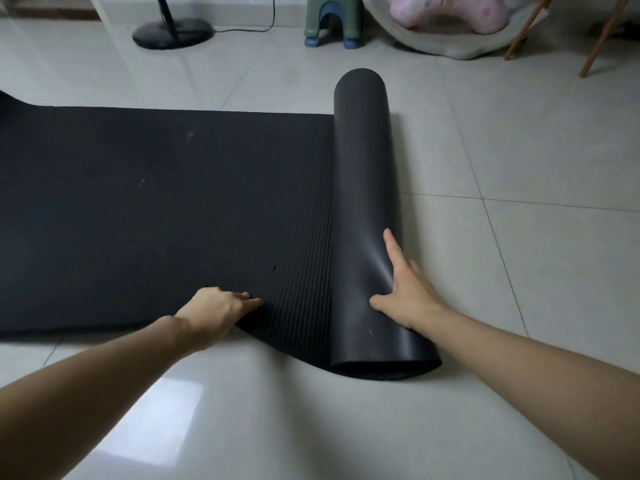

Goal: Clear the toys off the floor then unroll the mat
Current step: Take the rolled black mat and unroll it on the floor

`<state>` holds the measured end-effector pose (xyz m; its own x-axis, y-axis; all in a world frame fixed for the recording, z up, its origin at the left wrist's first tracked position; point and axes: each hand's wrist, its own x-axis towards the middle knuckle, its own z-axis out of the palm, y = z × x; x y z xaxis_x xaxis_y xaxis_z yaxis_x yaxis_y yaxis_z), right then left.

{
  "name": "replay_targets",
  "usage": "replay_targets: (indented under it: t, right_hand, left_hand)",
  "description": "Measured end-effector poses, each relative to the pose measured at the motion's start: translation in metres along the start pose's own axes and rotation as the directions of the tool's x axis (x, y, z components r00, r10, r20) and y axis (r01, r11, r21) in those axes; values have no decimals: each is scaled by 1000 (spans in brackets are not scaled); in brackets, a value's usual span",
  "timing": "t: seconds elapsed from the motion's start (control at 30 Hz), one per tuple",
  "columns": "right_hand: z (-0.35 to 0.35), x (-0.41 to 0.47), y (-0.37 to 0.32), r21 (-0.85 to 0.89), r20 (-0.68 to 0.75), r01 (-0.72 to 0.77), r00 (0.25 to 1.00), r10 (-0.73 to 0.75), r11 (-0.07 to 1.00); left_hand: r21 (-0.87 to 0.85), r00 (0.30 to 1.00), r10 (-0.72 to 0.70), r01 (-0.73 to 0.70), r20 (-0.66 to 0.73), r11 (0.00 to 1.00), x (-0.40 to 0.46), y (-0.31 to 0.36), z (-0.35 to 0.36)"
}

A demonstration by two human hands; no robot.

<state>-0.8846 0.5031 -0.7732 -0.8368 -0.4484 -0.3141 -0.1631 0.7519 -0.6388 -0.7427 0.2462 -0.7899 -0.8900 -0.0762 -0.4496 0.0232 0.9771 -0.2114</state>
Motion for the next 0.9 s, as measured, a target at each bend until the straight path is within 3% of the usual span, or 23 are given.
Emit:
replay_targets:
  t: [0.13,0.2,0.3,0.37,0.43,0.5,0.57,0.67,0.77,0.83,0.9]
  right_hand:
    - [15,2,-9,135,5,-6,1000,5,991]
    - [12,2,-7,292,6,-16,1000,15,956]
    - [0,-3,7,577,4,-38,999,43,816]
    - [-6,-12,23,692,60,-94,996,73,716]
    - [-10,-26,38,703,151,-168,985,86,691]
    - [-11,-39,47,628,229,-238,966,117,741]
    - [-20,-50,59,492,226,-265,959,172,829]
    - [-41,-57,69,160,-49,-171,982,181,972]
    - [-59,-61,67,-49,-365,117,922,-127,992]
    - [-61,-61,62,-176,-356,244,888,-293,954]
    - [-56,-60,66,-337,-187,200,943,-274,920]
  left_hand:
    - [-127,981,41,-17,189,992,1,-8,-1]
    - [-376,973,47,42,224,926,8,0,-5]
    - [-796,989,-28,132,143,591,32,26,-23]
    - [-925,989,-82,145,123,351,52,50,-38]
    - [-975,985,-97,154,139,163,68,77,-51]
    - [-988,982,-118,149,144,32,74,95,-58]
    - [-997,986,-144,81,79,12,80,113,-66]
    - [-998,995,-75,-59,-61,26,83,140,-80]
    - [-992,990,72,-122,-125,-36,84,176,-97]
    - [-984,977,159,-119,-139,-132,86,198,-108]
    - [-978,960,246,-90,-135,-188,90,213,-118]
